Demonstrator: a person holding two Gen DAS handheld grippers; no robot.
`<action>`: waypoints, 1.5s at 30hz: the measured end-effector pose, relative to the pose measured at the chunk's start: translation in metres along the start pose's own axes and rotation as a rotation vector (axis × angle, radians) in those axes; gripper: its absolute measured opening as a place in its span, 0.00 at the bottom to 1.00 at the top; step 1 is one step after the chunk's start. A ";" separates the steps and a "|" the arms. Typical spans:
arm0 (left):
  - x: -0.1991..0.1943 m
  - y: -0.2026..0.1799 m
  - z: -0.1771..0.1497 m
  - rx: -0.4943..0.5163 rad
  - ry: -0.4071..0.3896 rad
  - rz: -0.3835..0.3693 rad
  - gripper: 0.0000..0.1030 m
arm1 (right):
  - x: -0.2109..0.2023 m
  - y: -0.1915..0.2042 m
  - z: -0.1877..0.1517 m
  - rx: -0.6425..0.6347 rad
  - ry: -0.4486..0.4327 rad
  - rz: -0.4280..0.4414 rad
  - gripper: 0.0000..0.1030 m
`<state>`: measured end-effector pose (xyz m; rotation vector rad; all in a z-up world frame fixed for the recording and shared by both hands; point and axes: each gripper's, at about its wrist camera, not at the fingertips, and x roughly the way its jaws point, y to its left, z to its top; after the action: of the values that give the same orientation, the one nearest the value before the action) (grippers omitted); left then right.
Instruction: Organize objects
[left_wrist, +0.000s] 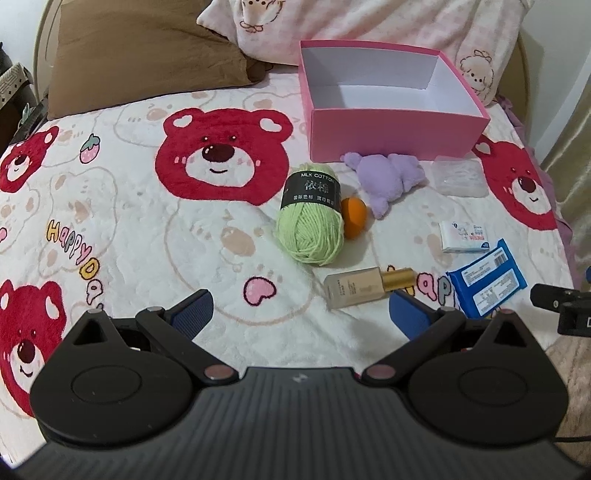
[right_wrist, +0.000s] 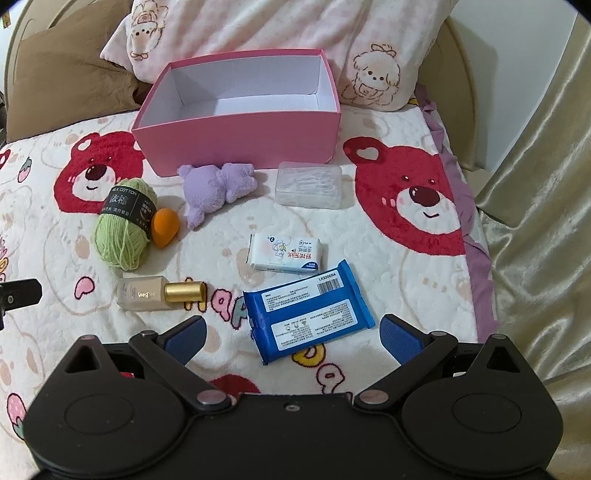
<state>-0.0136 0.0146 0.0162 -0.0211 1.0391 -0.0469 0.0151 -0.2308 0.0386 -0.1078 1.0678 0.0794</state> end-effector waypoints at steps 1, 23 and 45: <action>0.000 0.000 0.000 -0.004 0.002 -0.002 1.00 | 0.000 0.000 0.000 0.001 0.001 -0.001 0.99; 0.002 -0.006 -0.005 0.010 0.027 -0.025 1.00 | -0.004 -0.006 -0.002 0.008 -0.017 -0.022 0.99; 0.074 -0.107 0.031 0.157 -0.037 -0.190 0.97 | 0.026 -0.097 0.029 -0.174 -0.176 0.250 0.98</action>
<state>0.0473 -0.0960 -0.0278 0.0219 0.9911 -0.3000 0.0644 -0.3233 0.0342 -0.1214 0.8929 0.4014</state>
